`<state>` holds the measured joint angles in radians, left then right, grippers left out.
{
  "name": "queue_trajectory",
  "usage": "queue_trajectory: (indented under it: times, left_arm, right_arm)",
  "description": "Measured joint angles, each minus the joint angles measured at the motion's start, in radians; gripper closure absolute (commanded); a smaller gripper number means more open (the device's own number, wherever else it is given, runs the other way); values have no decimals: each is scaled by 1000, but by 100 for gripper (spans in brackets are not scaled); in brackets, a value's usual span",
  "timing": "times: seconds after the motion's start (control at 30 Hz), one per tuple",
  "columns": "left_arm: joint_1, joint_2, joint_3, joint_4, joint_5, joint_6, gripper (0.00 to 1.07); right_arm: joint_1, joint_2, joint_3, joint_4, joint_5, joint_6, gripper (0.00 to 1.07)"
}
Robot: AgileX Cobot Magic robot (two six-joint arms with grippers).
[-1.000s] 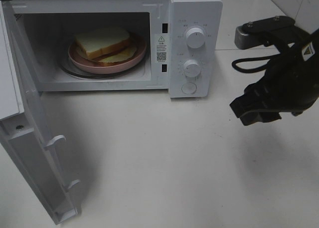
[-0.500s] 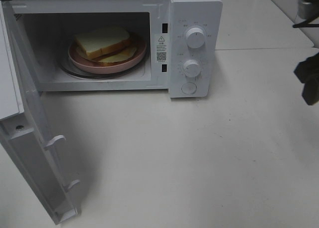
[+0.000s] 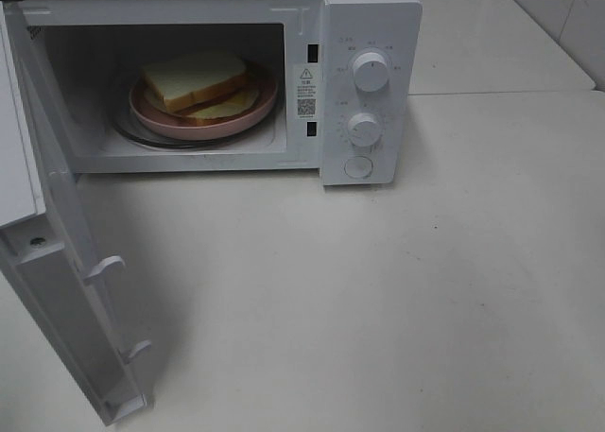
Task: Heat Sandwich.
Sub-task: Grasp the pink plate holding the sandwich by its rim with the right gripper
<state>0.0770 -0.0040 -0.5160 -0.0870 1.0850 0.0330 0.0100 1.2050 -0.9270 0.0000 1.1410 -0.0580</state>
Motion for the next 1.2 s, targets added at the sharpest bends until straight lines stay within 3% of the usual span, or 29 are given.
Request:
queue_trajectory:
  times: [0.53,1.2]
  left_arm:
    - [0,0,0,0,0,0,41]
    - [0,0,0,0,0,0,41]
  right_arm:
    - [0,-503,396,0,-141,52,40]
    - [0,-874,427,0,-138,58,40]
